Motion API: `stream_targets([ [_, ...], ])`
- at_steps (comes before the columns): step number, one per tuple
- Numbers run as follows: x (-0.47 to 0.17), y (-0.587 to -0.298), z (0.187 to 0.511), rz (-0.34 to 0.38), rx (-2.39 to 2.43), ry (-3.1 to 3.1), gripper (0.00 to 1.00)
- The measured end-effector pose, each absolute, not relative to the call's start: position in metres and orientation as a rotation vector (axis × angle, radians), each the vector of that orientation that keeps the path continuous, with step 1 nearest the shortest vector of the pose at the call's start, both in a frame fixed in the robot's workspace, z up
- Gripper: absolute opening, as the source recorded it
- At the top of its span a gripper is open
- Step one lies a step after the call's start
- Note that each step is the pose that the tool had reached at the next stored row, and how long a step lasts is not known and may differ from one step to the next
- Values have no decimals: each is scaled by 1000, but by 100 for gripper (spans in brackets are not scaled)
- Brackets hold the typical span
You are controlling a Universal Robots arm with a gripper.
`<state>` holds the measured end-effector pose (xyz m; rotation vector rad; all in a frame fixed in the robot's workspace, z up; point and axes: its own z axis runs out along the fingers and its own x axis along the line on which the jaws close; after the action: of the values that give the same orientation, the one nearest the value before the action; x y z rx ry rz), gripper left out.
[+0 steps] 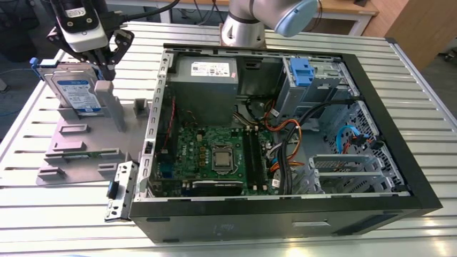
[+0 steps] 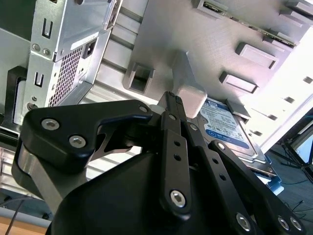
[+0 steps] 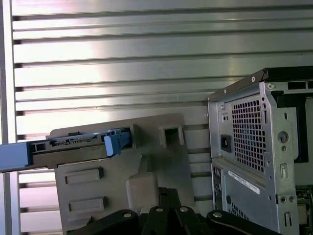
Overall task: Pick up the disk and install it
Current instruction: 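Reach for the disk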
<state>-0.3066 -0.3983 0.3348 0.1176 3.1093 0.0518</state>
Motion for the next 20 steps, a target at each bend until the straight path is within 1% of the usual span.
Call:
stream_targets([
  [20, -314, -398, 334, 52, 118, 3109, 11],
])
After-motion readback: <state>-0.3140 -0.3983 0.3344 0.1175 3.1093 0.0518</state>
